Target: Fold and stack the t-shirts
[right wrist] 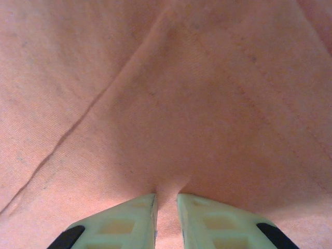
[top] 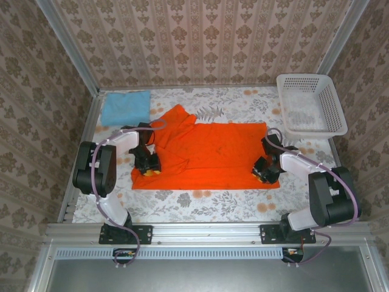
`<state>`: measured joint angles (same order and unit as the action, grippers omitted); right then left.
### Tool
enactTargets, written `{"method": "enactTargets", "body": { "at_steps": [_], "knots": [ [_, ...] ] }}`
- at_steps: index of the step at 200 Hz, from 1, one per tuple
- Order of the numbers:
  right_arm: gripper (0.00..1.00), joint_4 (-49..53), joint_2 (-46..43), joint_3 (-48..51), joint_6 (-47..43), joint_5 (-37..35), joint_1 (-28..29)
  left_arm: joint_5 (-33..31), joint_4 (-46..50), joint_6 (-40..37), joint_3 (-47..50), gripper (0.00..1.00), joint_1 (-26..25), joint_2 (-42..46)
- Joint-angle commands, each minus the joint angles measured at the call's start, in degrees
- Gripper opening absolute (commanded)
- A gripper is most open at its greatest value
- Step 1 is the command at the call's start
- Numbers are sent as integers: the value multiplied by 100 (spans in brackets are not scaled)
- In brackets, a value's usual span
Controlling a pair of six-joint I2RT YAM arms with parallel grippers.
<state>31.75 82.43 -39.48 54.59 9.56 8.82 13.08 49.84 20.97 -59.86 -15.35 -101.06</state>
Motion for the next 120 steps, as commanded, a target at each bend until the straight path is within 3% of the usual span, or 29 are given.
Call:
{"method": "enactTargets", "body": {
  "at_steps": [1,73,120],
  "knots": [
    [22,768,18,171,364,-257,-57,-470,119,118,318,34,-44,-119],
    [23,1251,-750,883,845,-20,-65,-511,578,391,696,37,-131,365],
    [34,1418,-1231,834,1022,145,10,-585,1201,451,393,39,-196,569]
  ]
}}
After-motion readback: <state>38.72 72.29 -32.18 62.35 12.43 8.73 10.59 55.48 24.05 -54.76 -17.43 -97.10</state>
